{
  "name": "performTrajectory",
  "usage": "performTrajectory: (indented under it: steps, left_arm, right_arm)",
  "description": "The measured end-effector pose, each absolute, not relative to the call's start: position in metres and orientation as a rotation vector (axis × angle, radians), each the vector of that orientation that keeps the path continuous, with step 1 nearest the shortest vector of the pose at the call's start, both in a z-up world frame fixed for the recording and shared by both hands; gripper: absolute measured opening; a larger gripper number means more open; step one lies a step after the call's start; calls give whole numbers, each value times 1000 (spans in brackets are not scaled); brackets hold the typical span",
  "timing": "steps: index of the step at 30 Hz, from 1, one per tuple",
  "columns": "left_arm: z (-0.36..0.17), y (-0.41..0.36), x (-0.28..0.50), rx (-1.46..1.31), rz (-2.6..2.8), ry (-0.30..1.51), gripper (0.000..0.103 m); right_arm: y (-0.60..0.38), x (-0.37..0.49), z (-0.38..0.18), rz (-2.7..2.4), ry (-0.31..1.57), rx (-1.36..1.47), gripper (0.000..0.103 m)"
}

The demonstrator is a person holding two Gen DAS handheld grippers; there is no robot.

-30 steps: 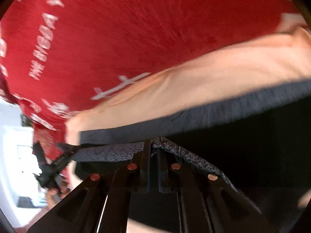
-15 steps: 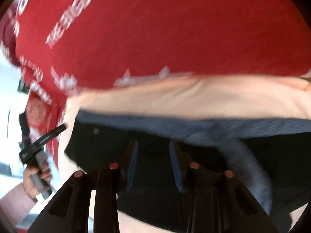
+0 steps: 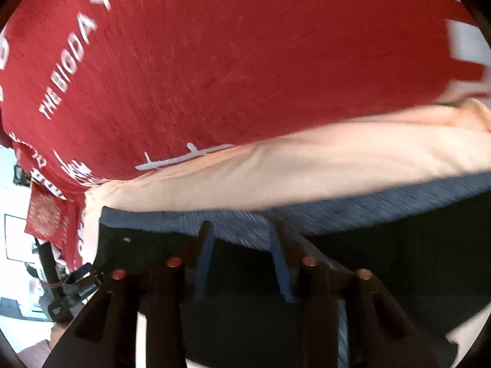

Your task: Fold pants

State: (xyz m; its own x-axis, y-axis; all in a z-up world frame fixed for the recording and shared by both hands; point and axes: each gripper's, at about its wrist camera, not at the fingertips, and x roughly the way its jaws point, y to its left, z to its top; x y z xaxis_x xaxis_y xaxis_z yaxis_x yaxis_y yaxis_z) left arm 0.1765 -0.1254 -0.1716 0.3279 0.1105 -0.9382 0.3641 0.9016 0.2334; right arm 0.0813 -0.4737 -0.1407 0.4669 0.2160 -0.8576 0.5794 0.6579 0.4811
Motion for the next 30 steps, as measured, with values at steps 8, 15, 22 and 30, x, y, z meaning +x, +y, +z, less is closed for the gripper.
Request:
performTrajectory:
  steps: [8, 15, 22, 30]
  left_arm:
    - [-161, -158, 93, 536, -328, 1299, 86]
    - [-159, -204, 44, 601, -505, 1302, 86]
    - [-150, -237, 10, 623, -685, 1246, 86]
    - [-151, -270, -42, 571, -914, 1333, 86]
  right_arm:
    - [-463, -31, -124, -350, 1114, 991, 50]
    - [-437, -121, -121, -471, 1119, 1079, 50]
    - [-399, -204, -137, -605, 1092, 1231, 50]
    - [-363, -263, -166, -715, 975, 1421, 50]
